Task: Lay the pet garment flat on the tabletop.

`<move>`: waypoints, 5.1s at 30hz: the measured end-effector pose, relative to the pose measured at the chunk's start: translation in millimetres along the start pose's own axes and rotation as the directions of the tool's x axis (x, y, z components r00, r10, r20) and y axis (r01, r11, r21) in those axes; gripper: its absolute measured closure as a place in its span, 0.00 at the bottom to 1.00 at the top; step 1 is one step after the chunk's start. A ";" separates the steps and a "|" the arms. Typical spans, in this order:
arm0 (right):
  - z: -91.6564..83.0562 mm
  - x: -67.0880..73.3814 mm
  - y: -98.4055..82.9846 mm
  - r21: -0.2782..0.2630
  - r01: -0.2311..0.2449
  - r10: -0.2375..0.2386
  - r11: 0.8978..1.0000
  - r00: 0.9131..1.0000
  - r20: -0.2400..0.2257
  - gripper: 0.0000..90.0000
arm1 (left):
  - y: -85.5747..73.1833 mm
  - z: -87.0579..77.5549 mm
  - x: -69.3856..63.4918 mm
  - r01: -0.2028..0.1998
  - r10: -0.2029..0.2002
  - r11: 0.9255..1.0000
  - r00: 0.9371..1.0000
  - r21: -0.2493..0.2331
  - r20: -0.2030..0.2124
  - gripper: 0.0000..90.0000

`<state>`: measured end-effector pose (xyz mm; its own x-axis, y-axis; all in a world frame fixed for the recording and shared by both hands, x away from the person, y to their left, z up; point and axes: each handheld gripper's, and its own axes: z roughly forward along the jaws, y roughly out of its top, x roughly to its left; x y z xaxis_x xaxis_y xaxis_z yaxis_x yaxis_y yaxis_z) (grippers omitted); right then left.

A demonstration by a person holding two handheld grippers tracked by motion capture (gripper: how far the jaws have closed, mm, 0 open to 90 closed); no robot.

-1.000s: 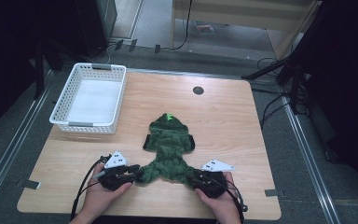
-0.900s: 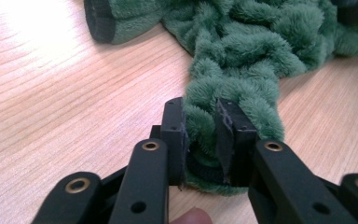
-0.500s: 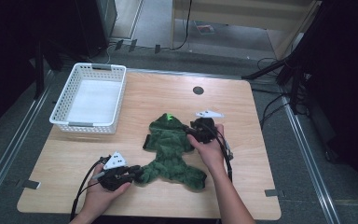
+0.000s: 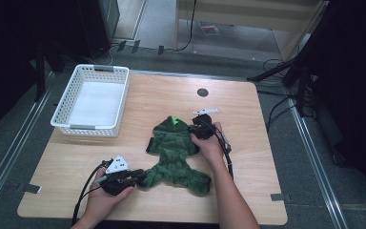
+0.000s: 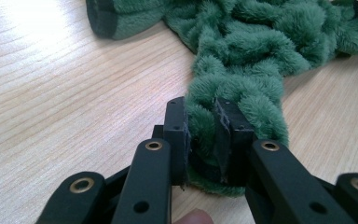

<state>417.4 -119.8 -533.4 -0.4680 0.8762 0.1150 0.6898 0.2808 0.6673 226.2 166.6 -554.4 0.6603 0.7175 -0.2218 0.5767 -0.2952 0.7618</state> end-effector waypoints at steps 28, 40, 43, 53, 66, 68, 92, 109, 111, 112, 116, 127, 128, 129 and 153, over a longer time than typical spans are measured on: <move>-85.3 4.9 -75.1 -0.147 0.013 -0.029 0.989 0.993 -0.110 0.65 | -3.8 -16.8 1.8 -0.029 0.031 0.999 0.996 -0.030 0.081 0.76; -123.2 16.3 -130.8 -0.140 0.007 -0.028 0.990 0.988 -0.151 0.62 | -5.6 -24.5 1.7 -0.018 0.021 0.999 0.998 -0.041 0.067 0.70; -128.8 17.8 -139.3 -0.134 0.000 -0.021 0.991 0.987 -0.159 0.62 | -6.7 -20.6 -2.2 -0.043 0.044 0.999 0.998 -0.016 0.050 0.71; -129.2 22.1 -155.0 -0.099 0.037 -0.051 0.994 0.988 -0.149 0.71 | -9.2 -16.1 -4.1 -0.071 0.070 0.997 0.997 0.031 0.015 0.95; -137.1 6.1 -154.2 -0.190 -0.006 -0.021 0.982 0.990 -0.138 0.43 | -11.5 -27.7 5.9 -0.028 0.029 0.996 0.999 -0.089 0.015 0.48; -138.9 -1.1 -154.5 -0.198 -0.021 -0.001 0.980 0.994 -0.110 0.36 | -13.8 -32.3 8.4 -0.027 0.026 0.994 1.000 -0.106 -0.007 0.42; -159.2 -60.8 -167.2 -0.244 -0.087 0.104 0.966 0.993 0.057 0.06 | -48.4 -112.0 91.7 0.175 -0.230 0.949 0.952 -0.261 -0.199 0.00; -175.4 -102.4 -190.5 -0.254 -0.166 0.198 0.953 0.975 0.105 0.06 | -79.2 -160.2 133.1 0.234 -0.339 0.915 0.888 -0.328 -0.310 0.00; -177.0 -104.8 -193.2 -0.256 -0.164 0.197 0.953 0.974 0.108 0.06 | -80.7 -163.0 135.6 0.234 -0.344 0.913 0.882 -0.333 -0.323 0.00; -178.0 -105.4 -194.5 -0.254 -0.165 0.198 0.953 0.974 0.107 0.06 | -81.0 -164.4 135.8 0.223 -0.338 0.916 0.878 -0.334 -0.339 0.00; -181.5 -107.5 -198.7 -0.258 -0.170 0.205 0.951 0.972 0.113 0.06 | -82.2 -165.8 137.2 0.221 -0.336 0.918 0.875 -0.330 -0.349 0.00; -175.5 -105.4 -197.9 -0.252 -0.156 0.188 0.955 0.976 0.111 0.06 | -81.7 -156.6 138.5 0.220 -0.319 0.930 0.882 -0.296 -0.346 0.00; -175.6 -106.0 -198.1 -0.254 -0.157 0.189 0.954 0.976 0.107 0.06 | -81.9 -156.1 138.8 0.219 -0.319 0.930 0.882 -0.297 -0.348 0.00; -175.6 -106.6 -198.2 -0.255 -0.165 0.198 0.953 0.974 0.108 0.06 | -81.9 -155.8 139.0 0.221 -0.320 0.929 0.882 -0.296 -0.346 0.00; -174.4 -107.3 -197.2 -0.242 -0.179 0.208 0.954 0.973 0.100 0.08 | -80.7 -152.3 140.6 0.233 -0.319 0.934 0.884 -0.270 -0.340 0.00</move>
<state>235.3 -337.6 -549.0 -0.2562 0.9503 0.1769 0.6078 0.0161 0.7939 199.3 387.3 -554.3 0.2360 0.9436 -0.2323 0.5628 0.0621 0.8242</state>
